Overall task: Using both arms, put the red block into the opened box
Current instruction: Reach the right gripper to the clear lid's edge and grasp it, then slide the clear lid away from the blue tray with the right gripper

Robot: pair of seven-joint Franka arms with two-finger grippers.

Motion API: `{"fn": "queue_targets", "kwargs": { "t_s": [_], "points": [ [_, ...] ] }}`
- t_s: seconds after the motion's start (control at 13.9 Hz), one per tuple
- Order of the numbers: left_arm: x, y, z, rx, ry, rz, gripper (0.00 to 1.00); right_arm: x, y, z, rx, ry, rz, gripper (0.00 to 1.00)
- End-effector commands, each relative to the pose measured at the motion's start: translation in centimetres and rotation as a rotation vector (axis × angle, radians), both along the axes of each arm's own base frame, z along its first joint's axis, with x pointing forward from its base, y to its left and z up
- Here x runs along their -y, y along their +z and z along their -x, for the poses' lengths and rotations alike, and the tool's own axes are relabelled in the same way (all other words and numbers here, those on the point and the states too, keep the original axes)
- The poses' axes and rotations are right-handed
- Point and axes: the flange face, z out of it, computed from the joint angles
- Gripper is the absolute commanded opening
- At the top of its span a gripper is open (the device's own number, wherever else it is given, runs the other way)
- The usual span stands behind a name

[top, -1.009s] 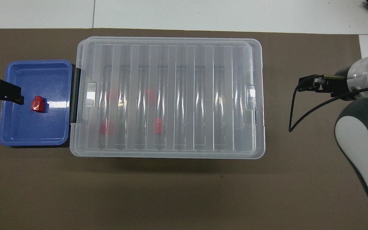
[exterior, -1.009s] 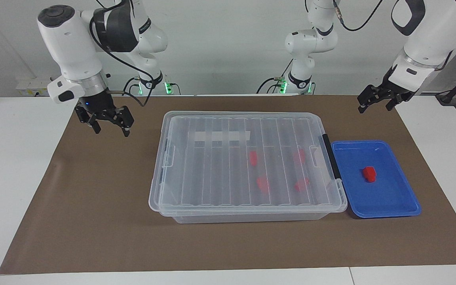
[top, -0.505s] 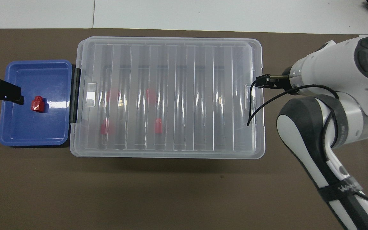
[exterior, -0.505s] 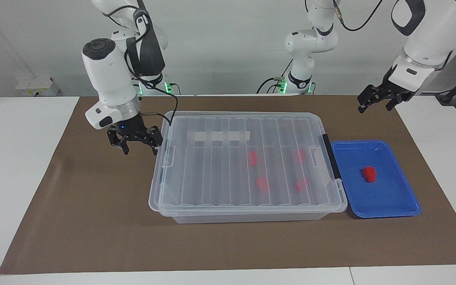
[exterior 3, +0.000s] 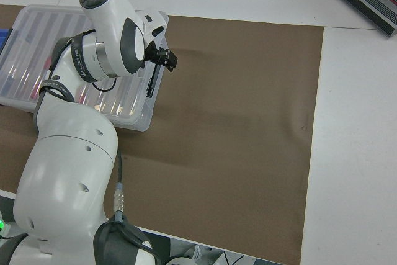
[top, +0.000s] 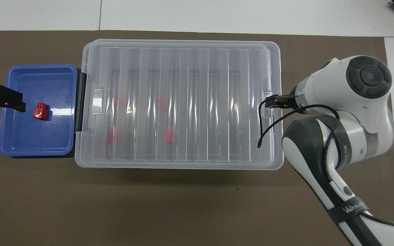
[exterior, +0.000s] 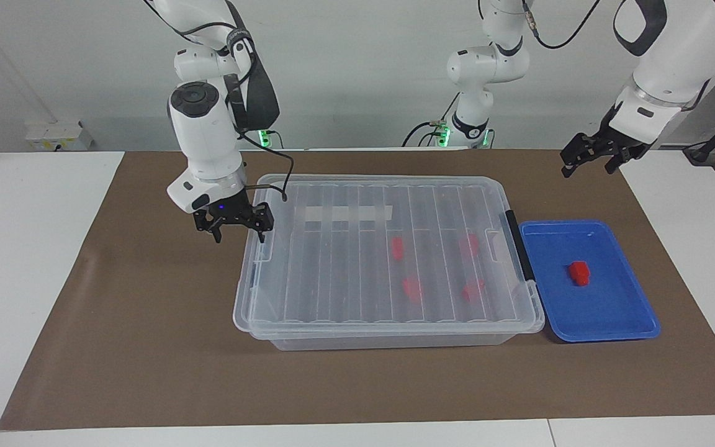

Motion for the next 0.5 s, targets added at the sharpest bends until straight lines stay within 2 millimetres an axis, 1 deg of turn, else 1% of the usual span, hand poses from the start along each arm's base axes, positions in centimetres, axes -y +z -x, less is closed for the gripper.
{"fn": "queue_targets", "kwargs": {
  "t_s": [0.0, 0.22, 0.36, 0.43],
  "points": [
    [-0.1, 0.2, 0.6, 0.006, 0.012, 0.006, 1.00, 0.1, 0.1, 1.5, 0.000, -0.016, 0.018, 1.00],
    [-0.1, 0.2, 0.6, 0.004, 0.012, 0.006, 1.00, 0.6, 0.2, 1.7, -0.013, -0.018, 0.023, 1.00],
    [-0.1, 0.2, 0.6, 0.004, 0.012, 0.006, 1.00, 1.4, 0.2, 1.9, -0.033, -0.021, 0.029, 1.00],
    [-0.1, 0.2, 0.6, 0.004, 0.012, 0.006, 1.00, 2.4, 0.1, 2.1, -0.051, -0.035, 0.034, 1.00]
  ]
}}
